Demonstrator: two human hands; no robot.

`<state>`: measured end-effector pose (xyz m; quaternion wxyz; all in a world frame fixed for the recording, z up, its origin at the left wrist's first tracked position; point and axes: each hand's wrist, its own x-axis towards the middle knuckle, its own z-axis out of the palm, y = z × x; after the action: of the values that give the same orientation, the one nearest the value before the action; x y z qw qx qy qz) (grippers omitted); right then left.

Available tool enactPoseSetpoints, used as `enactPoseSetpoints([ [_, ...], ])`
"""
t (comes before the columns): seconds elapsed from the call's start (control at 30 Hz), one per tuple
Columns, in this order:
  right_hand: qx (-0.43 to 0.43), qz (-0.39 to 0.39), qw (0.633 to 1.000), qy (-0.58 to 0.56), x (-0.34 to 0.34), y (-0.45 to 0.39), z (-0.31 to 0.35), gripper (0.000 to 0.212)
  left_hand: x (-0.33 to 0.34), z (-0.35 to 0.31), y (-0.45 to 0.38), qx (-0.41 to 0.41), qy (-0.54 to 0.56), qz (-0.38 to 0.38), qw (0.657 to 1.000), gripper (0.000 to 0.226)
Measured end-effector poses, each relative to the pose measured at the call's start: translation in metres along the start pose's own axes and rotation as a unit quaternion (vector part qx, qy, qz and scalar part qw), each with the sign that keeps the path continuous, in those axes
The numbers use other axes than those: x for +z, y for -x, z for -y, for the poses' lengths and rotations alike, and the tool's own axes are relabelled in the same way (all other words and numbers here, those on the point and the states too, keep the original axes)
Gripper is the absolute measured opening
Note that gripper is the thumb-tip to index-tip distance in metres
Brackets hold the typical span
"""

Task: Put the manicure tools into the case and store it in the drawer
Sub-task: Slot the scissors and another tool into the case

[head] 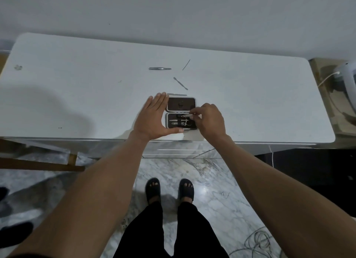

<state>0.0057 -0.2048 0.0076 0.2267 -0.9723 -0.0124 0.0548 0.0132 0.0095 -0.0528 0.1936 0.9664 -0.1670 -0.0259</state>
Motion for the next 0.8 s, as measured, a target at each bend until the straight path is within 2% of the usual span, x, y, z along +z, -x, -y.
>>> enactPoseSetpoints([
  [0.47, 0.033, -0.016, 0.999, 0.003, 0.002, 0.001, 0.003, 0.019, 0.002, 0.004, -0.002, 0.005, 0.000, -0.003, 1.000, 0.139],
  [0.8, 0.007, -0.007, 1.000, 0.000, 0.015, -0.002, 0.022, 0.015, 0.004, 0.004, -0.002, 0.010, 0.013, -0.020, 1.000, 0.135],
])
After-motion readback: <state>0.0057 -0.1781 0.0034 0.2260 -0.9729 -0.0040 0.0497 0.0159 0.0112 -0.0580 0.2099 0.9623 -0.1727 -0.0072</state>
